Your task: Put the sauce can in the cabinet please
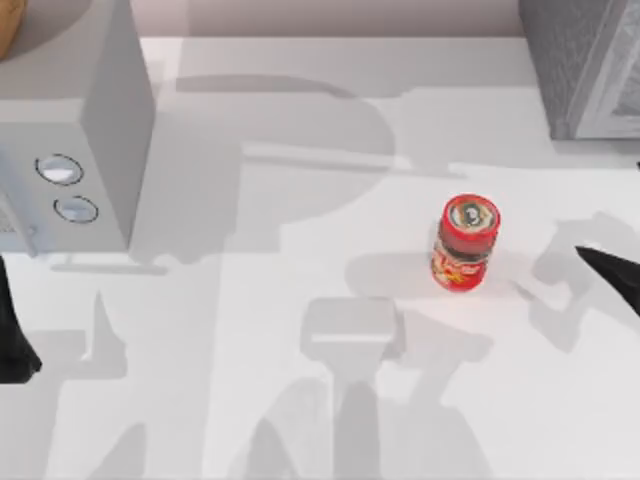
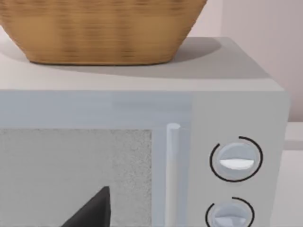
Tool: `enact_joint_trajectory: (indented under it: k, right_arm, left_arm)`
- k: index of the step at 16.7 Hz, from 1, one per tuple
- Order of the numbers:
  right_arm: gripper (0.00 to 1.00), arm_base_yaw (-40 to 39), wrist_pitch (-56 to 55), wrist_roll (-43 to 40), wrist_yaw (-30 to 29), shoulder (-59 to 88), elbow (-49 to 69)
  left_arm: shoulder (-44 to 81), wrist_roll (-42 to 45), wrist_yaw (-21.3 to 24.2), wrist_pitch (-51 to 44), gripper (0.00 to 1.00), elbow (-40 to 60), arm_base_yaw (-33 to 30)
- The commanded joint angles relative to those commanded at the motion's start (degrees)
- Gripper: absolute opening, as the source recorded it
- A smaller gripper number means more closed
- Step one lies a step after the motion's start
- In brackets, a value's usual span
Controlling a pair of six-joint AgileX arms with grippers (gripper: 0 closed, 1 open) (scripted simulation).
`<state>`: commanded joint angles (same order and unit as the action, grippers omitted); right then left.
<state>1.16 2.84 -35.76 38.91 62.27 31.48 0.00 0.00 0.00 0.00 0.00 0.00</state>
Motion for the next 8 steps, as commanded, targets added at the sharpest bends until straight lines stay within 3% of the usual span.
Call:
enact_joint_trajectory:
  k: [8]
  right_arm:
    - [1.0, 0.6, 2.3, -24.6, 32.2, 46.3, 23.0]
  left_arm:
    - [0.0, 0.0, 0.0, 0.0, 1.0, 0.0, 0.0]
